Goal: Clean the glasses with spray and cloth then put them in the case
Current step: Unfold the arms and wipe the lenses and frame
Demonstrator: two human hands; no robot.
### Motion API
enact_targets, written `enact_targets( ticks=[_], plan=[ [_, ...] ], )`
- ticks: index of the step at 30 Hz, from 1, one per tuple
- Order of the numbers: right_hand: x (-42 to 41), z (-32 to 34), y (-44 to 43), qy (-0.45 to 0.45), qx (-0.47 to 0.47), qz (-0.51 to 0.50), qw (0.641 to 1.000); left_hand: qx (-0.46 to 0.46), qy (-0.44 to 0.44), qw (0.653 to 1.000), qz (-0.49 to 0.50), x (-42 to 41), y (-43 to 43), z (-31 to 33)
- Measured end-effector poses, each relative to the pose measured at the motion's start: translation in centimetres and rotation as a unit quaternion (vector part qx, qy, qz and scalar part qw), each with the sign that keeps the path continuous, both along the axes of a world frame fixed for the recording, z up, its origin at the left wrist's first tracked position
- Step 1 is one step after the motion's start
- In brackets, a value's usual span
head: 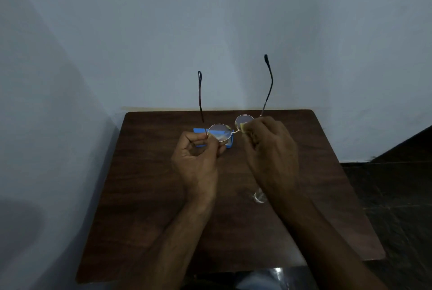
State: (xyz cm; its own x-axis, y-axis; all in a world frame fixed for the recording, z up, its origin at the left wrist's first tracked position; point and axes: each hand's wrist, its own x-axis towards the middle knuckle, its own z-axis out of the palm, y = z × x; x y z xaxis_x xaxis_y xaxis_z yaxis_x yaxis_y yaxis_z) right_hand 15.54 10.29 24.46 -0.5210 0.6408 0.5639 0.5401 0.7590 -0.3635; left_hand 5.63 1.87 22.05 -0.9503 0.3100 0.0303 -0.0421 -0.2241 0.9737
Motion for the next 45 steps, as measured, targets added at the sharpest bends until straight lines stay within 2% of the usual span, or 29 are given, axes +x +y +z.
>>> enact_targets(
  ticks=[3, 7, 13, 18, 20, 22, 24, 27, 31, 35, 37, 39, 42, 45],
  plan=[
    [-0.1, 0.2, -0.1, 0.012, 0.002, -0.012, 1.000, 0.007, -0.030, 0.999, -0.008, 0.6, 0.1, -0.1],
    [-0.5, -0.5, -1.2, 0.002, 0.011, 0.048, 0.999, -0.006, -0.017, 1.000, -0.015, 0.8, 0.1, -0.7],
    [-0.6, 0.0, -0.3, 0.015, 0.038, 0.016, 0.999, 0.000, -0.012, 1.000, -0.025, 1.3, 0.2, 0.2],
    [-0.4, -0.7, -0.2, 0.016, 0.026, 0.017, 0.999, 0.028, -0.054, 0.998, -0.027, 1.2, 0.5, 0.4],
    [-0.5, -0.8, 0.4, 0.056, 0.026, -0.004, 0.998, 0.038, -0.081, 0.995, -0.042, 1.6, 0.5, 0.4],
    [-0.6, -1.1, 0.3, 0.152, -0.048, 0.019, 0.987, 0.066, -0.131, 0.988, -0.045, 1.8, 0.6, 0.4],
    [-0.7, -1.3, -0.4, 0.269, -0.190, 0.057, 0.942, 0.091, -0.181, 0.978, -0.045, 1.6, 0.8, 0.7],
    [-0.6, -1.5, -0.7, 0.402, -0.383, 0.066, 0.829, 0.117, -0.237, 0.963, -0.059, 1.5, 1.1, 1.1],
    [-1.1, -1.4, -0.4, 0.475, -0.553, 0.077, 0.680, 0.126, -0.270, 0.952, -0.066, 1.7, 0.9, 1.0],
    [-1.1, -1.6, 0.1, 0.504, -0.643, 0.071, 0.573, 0.120, -0.265, 0.955, -0.061, 1.7, 0.6, 0.7],
    [-1.2, -1.9, 0.2, 0.503, -0.673, 0.062, 0.539, 0.122, -0.261, 0.956, -0.058, 1.7, 0.5, 0.5],
    [-1.3, -2.2, 0.3, 0.503, -0.688, 0.058, 0.520, 0.122, -0.255, 0.958, -0.055, 1.7, 0.5, 0.3],
    [-1.3, -1.9, 0.4, 0.492, -0.703, 0.076, 0.508, 0.115, -0.219, 0.968, -0.049, 1.5, 0.4, -0.1],
    [-1.2, -1.2, 0.3, 0.473, -0.710, 0.110, 0.509, 0.096, -0.163, 0.981, -0.045, 1.2, 0.4, -0.5]
  ],
)
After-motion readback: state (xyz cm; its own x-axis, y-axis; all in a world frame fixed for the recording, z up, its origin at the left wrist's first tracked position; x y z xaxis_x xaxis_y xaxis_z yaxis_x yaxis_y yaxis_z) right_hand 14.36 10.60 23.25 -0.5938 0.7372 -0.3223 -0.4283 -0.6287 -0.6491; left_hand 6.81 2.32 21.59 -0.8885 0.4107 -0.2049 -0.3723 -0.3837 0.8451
